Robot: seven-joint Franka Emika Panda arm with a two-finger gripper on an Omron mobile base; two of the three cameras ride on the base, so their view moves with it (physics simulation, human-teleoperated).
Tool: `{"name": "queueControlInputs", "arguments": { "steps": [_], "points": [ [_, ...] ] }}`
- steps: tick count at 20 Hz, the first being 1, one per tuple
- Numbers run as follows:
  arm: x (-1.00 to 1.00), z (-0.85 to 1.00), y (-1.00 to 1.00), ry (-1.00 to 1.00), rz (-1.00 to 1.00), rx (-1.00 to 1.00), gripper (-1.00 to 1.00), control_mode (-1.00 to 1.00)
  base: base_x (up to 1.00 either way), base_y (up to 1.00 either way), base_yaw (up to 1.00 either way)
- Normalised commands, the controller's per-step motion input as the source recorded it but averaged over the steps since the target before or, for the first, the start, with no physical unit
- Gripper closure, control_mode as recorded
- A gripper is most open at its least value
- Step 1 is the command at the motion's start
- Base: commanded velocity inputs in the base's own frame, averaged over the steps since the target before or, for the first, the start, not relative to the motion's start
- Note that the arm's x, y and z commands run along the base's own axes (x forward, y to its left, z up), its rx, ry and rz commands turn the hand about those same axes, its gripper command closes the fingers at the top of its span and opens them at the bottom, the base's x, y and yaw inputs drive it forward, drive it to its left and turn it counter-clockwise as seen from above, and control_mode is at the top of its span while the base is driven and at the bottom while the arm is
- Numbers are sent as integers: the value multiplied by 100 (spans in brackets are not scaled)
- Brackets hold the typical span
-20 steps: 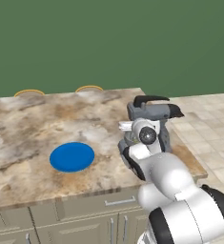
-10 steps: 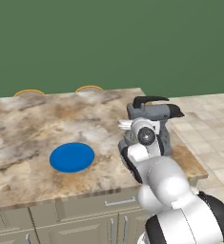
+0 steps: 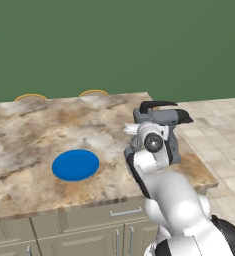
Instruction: Add butter and sugar cubes to the stand mixer bowl and then turn on the stand mixer to begin making frosting.
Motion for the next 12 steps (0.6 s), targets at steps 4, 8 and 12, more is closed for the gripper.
{"name": "queueControlInputs", "arguments": {
  "steps": [4, 8, 12],
  "points": [
    [0, -8, -32, -3, 0, 0, -100, -100, 0, 0, 0],
    [0, -14, -37, -2, 0, 0, -100, -100, 0, 0, 0],
    [0, -9, -22, 0, 0, 0, -100, -100, 0, 0, 0]
  ]
}}
